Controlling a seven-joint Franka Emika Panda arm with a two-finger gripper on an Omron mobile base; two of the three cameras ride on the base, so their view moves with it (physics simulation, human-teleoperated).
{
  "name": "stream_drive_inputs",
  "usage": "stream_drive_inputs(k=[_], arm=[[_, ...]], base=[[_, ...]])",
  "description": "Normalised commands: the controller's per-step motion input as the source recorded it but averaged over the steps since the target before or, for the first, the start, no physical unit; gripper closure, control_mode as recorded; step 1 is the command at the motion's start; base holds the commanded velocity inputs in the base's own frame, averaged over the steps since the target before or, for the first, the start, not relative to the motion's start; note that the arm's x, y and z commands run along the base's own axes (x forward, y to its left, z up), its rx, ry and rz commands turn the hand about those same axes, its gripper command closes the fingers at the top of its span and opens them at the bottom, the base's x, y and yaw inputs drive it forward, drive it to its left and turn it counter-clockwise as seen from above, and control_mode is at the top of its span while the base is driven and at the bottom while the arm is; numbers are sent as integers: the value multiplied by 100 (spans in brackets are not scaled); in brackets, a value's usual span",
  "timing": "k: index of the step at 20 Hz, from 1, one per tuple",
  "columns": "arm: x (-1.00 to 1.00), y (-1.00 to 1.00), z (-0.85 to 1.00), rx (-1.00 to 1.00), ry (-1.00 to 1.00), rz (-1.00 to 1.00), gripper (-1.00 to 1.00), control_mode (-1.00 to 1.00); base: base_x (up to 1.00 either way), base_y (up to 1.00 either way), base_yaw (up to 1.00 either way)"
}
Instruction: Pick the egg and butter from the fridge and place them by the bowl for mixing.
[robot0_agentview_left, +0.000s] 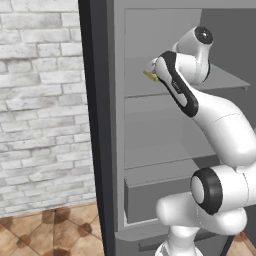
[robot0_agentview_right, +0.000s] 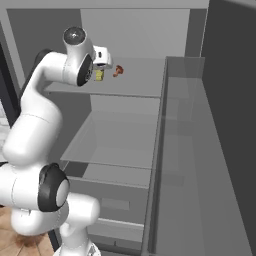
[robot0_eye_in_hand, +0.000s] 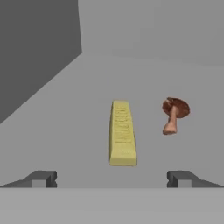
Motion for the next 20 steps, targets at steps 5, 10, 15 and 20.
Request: stream_drive_inputs(k=[5, 10, 15, 20], arm=[[26, -1, -24, 0, 6, 0, -100, -100], [35, 0, -15, 0, 2, 0, -100, -100], [40, 0, -12, 0, 2, 0, -100, -100], [38, 0, -11, 0, 1, 0, -100, -100]], base=[[0, 0, 0], [0, 0, 0], [0, 0, 0], [0, 0, 0]])
